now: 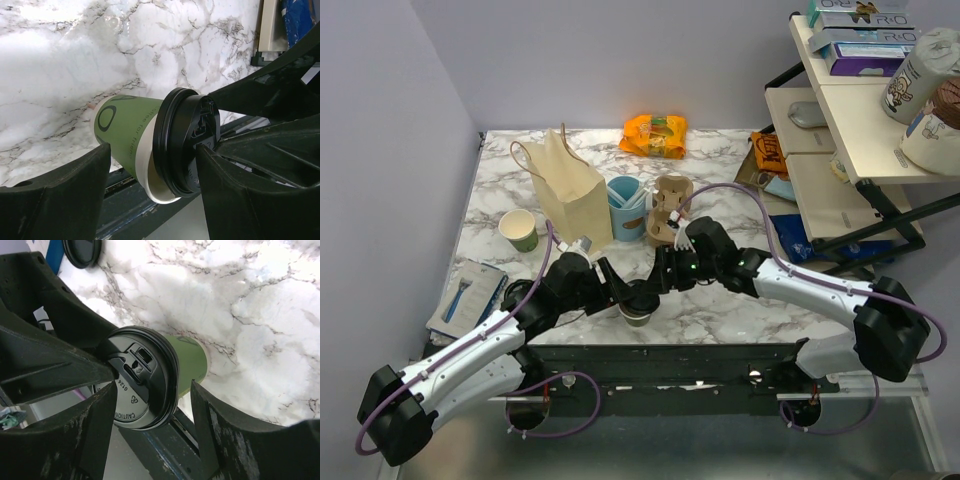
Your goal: Pack the takeout coffee
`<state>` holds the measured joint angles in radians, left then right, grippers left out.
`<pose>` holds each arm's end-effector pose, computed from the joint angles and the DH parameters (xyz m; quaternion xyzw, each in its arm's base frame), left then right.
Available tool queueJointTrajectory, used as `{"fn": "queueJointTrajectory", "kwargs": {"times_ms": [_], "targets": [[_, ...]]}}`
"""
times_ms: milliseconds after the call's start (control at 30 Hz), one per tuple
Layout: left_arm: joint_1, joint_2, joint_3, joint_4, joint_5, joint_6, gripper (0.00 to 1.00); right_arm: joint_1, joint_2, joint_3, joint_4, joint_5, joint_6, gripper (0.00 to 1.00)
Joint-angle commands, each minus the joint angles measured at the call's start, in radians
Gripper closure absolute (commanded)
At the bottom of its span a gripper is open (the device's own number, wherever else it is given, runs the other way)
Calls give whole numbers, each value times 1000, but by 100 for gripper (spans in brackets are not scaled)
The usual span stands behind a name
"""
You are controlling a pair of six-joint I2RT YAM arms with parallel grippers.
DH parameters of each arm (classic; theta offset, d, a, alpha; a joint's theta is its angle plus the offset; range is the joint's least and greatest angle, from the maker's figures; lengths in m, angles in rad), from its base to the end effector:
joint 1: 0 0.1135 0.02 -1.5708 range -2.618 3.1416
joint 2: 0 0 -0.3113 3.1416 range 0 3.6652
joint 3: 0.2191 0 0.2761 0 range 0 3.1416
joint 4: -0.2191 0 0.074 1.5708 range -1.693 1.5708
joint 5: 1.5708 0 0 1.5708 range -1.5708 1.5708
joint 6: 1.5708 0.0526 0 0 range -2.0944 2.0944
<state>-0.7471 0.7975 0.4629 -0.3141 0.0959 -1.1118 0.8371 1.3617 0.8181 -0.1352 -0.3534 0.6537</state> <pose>0.1268 -0.1243 0.2281 -0.1412 0.8836 -0.3818 0.2315 0.1961 0.2447 0.2525 -0.1568 0.8775 0.4046 0.2045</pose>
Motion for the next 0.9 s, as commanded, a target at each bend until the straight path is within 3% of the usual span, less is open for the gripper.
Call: {"fn": "queueJointTrajectory", "kwargs": {"times_ms": [0, 367, 867], "targets": [[5, -9, -15, 17, 33, -13, 23, 13, 5, 35, 28, -61, -3, 32], [5, -37, -41, 67, 80, -51, 15, 30, -33, 29, 42, -105, 24, 33], [5, -50, -36, 30, 62, -57, 16, 46, -69, 21, 19, -99, 18, 39]]}}
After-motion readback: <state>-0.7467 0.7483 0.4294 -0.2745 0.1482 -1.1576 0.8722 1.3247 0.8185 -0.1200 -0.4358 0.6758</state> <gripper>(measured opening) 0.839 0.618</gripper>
